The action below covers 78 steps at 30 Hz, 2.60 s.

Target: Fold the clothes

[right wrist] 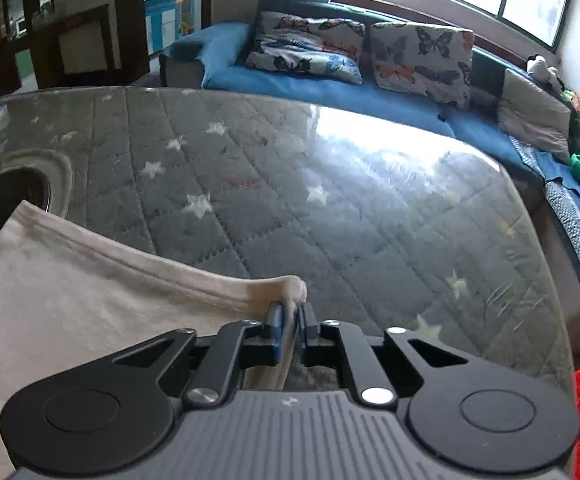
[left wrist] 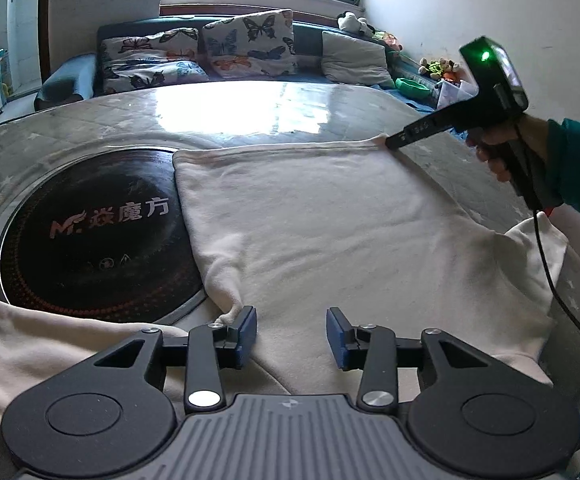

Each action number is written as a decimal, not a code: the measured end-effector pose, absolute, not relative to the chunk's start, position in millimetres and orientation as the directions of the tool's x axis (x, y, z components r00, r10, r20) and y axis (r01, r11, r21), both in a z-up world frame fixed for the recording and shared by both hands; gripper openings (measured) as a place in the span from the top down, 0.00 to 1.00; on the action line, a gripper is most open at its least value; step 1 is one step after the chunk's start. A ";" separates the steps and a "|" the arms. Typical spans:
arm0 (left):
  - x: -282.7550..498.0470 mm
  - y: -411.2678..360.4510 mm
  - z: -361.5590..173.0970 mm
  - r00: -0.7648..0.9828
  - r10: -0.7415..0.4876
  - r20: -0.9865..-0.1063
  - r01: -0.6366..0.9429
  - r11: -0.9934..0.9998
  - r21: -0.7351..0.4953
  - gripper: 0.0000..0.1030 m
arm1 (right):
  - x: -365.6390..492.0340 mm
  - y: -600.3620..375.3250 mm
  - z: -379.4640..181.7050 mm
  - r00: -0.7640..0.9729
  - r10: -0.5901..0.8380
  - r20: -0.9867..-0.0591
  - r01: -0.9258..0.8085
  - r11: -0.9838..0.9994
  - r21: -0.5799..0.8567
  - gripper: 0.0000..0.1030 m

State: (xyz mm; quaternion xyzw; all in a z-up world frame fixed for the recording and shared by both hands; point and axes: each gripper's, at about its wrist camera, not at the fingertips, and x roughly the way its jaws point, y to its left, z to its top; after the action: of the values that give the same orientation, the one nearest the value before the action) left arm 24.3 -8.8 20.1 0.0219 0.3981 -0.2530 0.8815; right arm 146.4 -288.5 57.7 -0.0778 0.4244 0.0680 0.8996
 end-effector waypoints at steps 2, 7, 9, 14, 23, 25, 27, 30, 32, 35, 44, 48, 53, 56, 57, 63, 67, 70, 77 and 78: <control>22.0 -10.2 20.5 0.561 -0.425 -0.710 0.464 0.872 -0.156 0.56 | 139.6 -290.1 66.5 0.641 0.062 -0.765 -0.195 0.977 -0.084 0.91; 19.0 -13.4 21.2 0.571 -0.412 -0.710 0.453 0.879 -0.146 0.55 | 91.5 -302.2 88.5 0.657 0.090 -0.748 -0.233 0.969 -0.087 0.87; 17.0 -13.1 22.8 0.577 -0.410 -0.706 0.450 0.881 -0.144 0.53 | 67.6 -309.4 94.2 0.665 0.085 -0.742 -0.237 0.966 -0.102 0.80; 3.3 -18.5 31.0 0.582 -0.439 -0.685 0.475 0.867 -0.152 0.52 | 3.7 -357.4 90.7 0.664 -0.034 -0.747 -0.111 0.983 -0.144 0.76; -34.0 -53.2 29.2 0.539 -0.493 -0.683 0.564 0.813 -0.143 0.52 | -81.6 -441.7 62.8 0.612 -0.227 -0.758 0.197 0.971 -0.132 0.73; -38.2 -59.1 26.7 0.529 -0.497 -0.687 0.573 0.807 -0.142 0.52 | -91.8 -450.6 58.3 0.611 -0.232 -0.757 0.230 0.967 -0.111 0.73; -42.2 -64.1 24.1 0.519 -0.501 -0.693 0.581 0.801 -0.144 0.52 | -95.2 -454.5 55.4 0.614 -0.233 -0.755 0.247 0.964 -0.097 0.66; -45.8 -66.6 20.6 0.514 -0.495 -0.700 0.584 0.800 -0.137 0.52 | -98.8 -459.8 52.1 0.626 -0.224 -0.747 0.266 0.962 -0.066 0.68; -47.6 -66.5 18.7 0.514 -0.490 -0.704 0.582 0.802 -0.133 0.50 | -98.0 -459.8 51.6 0.630 -0.218 -0.745 0.273 0.961 -0.050 0.72; -49.2 -67.3 18.7 0.517 -0.485 -0.705 0.583 0.803 -0.124 0.49 | -96.7 -456.8 52.9 0.632 -0.209 -0.746 0.264 0.963 -0.046 0.91; -53.5 -63.2 21.1 0.528 -0.480 -0.701 0.581 0.805 -0.114 0.48 | -93.4 -450.5 50.7 0.625 -0.291 -0.724 0.259 0.953 -0.160 0.90; -53.6 -46.1 31.8 0.572 -0.457 -0.681 0.544 0.833 -0.102 0.48 | -95.3 -444.0 64.6 0.646 -0.288 -0.707 0.246 0.955 -0.164 0.83; -43.9 -8.8 42.9 0.656 -0.349 -0.670 0.415 0.908 -0.067 0.47 | -92.5 -416.0 84.3 0.701 -0.172 -0.692 0.131 0.985 -0.111 0.77; -35.6 18.6 47.6 0.710 -0.243 -0.660 0.292 0.956 -0.038 0.44 | -85.1 -387.2 91.2 0.726 -0.075 -0.683 0.025 0.996 -0.083 0.71; -32.5 28.3 48.9 0.727 -0.201 -0.657 0.244 0.969 -0.026 0.43 | -83.0 -378.4 92.3 0.731 -0.046 -0.681 -0.009 0.997 -0.076 0.71; -4.2 93.1 45.9 0.748 0.071 -0.660 -0.086 0.996 0.009 0.42 | -66.8 -309.7 91.8 0.713 0.163 -0.682 -0.254 0.967 -0.035 0.67; 13.4 129.4 38.2 0.729 0.165 -0.664 -0.222 0.975 -0.001 0.43 | -59.4 -269.3 87.0 0.680 0.239 -0.694 -0.365 0.930 -0.038 0.66; 26.4 146.4 30.4 0.709 0.178 -0.683 -0.263 0.965 -0.021 0.43 | -54.4 -246.5 86.0 0.658 0.276 -0.701 -0.421 0.906 -0.038 0.66; 34.1 160.3 17.0 0.700 0.175 -0.693 -0.297 0.953 -0.059 0.64 | -46.5 -210.3 84.8 0.625 0.314 -0.715 -0.506 0.860 -0.064 0.65; 33.4 160.3 16.8 0.704 0.171 -0.689 -0.295 0.953 -0.064 0.68 | -45.3 -206.2 84.4 0.622 0.318 -0.716 -0.514 0.855 -0.067 0.65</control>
State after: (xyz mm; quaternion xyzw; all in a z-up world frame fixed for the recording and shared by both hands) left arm 33.4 160.3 16.8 -0.0852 0.3632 0.1269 0.9191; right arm -45.3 -206.2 84.4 -0.1338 0.3667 0.2336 0.8906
